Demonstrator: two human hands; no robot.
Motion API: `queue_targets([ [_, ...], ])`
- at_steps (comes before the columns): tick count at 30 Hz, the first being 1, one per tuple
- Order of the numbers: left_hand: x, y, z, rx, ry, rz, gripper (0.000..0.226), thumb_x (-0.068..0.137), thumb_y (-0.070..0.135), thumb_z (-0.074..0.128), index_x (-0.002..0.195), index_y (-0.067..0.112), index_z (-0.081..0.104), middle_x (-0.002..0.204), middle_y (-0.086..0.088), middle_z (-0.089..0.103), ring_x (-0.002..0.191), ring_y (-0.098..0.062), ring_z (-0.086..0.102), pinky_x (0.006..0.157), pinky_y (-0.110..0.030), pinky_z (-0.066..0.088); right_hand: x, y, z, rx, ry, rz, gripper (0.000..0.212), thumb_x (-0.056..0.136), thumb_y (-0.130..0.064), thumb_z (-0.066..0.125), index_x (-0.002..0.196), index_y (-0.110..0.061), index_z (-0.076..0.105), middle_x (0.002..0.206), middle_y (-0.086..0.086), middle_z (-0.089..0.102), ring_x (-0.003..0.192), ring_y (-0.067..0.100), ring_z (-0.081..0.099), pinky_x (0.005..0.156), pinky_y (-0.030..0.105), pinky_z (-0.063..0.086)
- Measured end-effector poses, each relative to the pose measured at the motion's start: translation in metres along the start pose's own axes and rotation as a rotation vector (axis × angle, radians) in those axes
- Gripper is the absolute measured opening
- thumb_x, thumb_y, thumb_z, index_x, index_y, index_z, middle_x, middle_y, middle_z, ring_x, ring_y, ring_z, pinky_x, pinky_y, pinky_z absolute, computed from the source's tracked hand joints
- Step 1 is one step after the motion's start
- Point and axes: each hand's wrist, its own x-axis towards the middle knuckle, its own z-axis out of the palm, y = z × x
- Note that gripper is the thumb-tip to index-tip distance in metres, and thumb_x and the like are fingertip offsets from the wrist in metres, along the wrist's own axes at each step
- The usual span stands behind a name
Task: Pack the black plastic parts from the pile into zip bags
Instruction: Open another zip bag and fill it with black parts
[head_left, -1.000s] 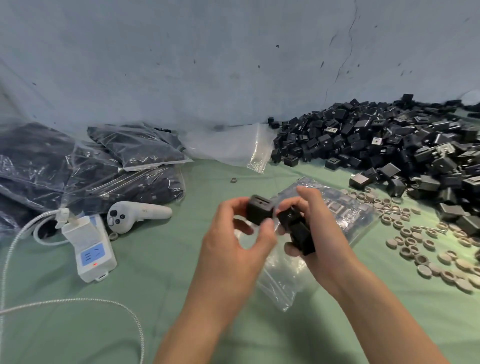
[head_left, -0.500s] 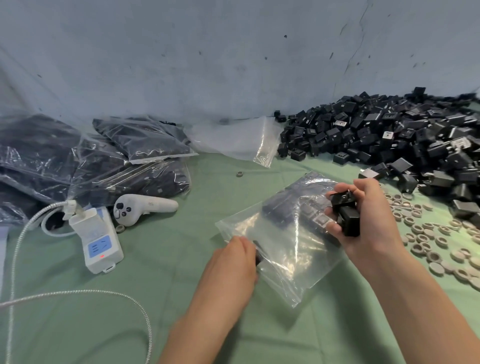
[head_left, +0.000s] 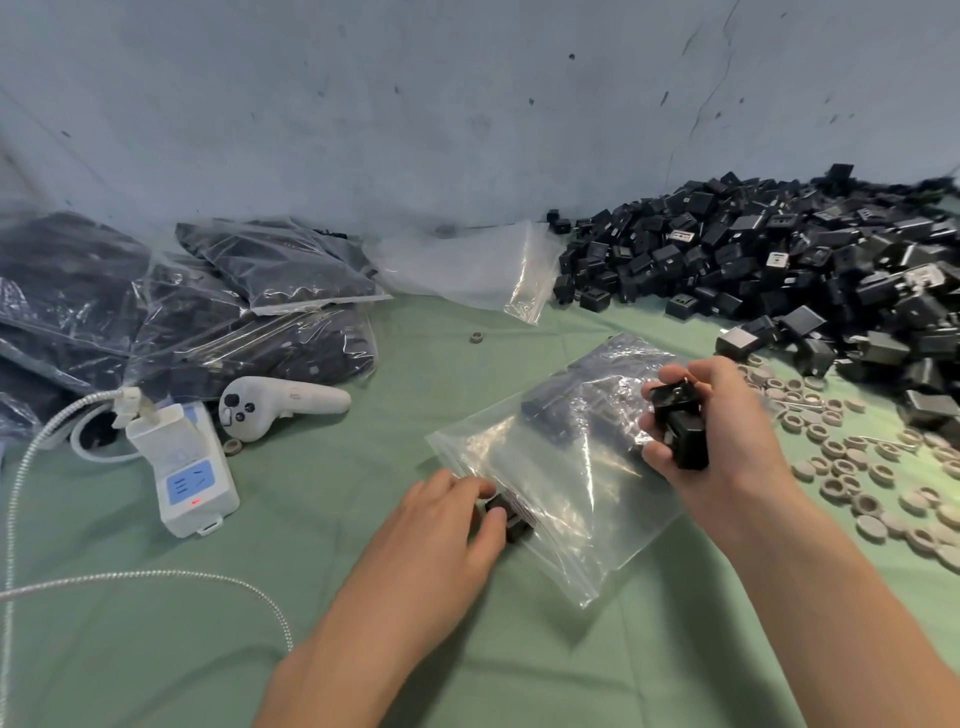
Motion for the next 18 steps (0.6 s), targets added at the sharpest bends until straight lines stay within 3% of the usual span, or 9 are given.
queue_targets([
  [3,0.006,0.006,0.007,0.074,0.041,0.083,0.023,0.102,0.046,0.037,0.107,0.031,0.055,0.104,0.014,0.052,0.106,-0.012,0.048,0.095,-0.03,0.036,0.001,0.001,0.001,0.008,-0.006,0.009,0.014,0.089,-0.026,0.051,0.083,-0.019,0.061,0.082,0.004,0.061,0.056,0.015,0.05,0.038,0.021,0.034],
  [8,0.022,0.021,0.021,0.174,0.12,0.186,0.046,0.104,0.049,0.033,0.137,0.024,0.052,0.135,0.007,0.055,0.126,-0.016,0.044,0.105,-0.028,0.027,0.0,0.003,0.002,0.012,-0.009,0.016,0.012,0.088,-0.025,0.051,0.083,-0.018,0.06,0.076,0.002,0.061,0.054,0.014,0.05,0.038,0.021,0.033],
  [10,0.022,0.02,0.02,0.149,0.151,0.243,0.047,0.101,0.053,0.031,0.125,0.023,0.058,0.128,0.008,0.057,0.119,-0.017,0.047,0.102,-0.03,0.031,0.001,0.002,0.001,0.011,-0.01,0.016,0.012,0.087,-0.025,0.052,0.082,-0.019,0.061,0.076,0.002,0.062,0.054,0.014,0.05,0.038,0.021,0.034],
  [12,0.017,0.015,0.017,0.06,0.188,0.319,0.032,0.098,0.048,0.04,0.106,0.025,0.06,0.112,0.01,0.055,0.109,-0.016,0.05,0.095,-0.031,0.036,0.002,0.001,-0.001,0.017,0.0,0.018,0.012,0.086,-0.025,0.053,0.081,-0.019,0.062,0.076,0.001,0.062,0.055,0.014,0.051,0.038,0.021,0.034],
  [13,0.015,0.012,0.017,0.039,0.178,0.346,0.026,0.097,0.045,0.044,0.107,0.028,0.061,0.112,0.012,0.053,0.109,-0.012,0.049,0.095,-0.029,0.035,0.003,0.001,-0.002,0.024,0.012,0.018,0.012,0.086,-0.024,0.053,0.081,-0.018,0.063,0.074,0.001,0.062,0.056,0.015,0.051,0.038,0.021,0.034],
  [16,0.014,0.008,0.021,0.048,0.09,0.397,0.033,0.098,0.046,0.046,0.128,0.039,0.056,0.137,0.023,0.042,0.125,0.001,0.036,0.104,-0.016,0.021,0.004,-0.001,-0.003,0.051,0.044,0.015,0.014,0.087,-0.023,0.054,0.081,-0.017,0.064,0.07,0.001,0.062,0.056,0.015,0.051,0.037,0.022,0.034],
  [18,0.02,0.013,0.023,0.042,0.076,0.418,0.036,0.098,0.047,0.045,0.133,0.04,0.052,0.145,0.029,0.036,0.128,0.002,0.034,0.107,-0.017,0.018,0.005,0.0,-0.003,0.062,0.045,0.016,0.014,0.087,-0.024,0.053,0.085,-0.016,0.064,0.073,0.001,0.062,0.059,0.016,0.051,0.037,0.021,0.034],
])
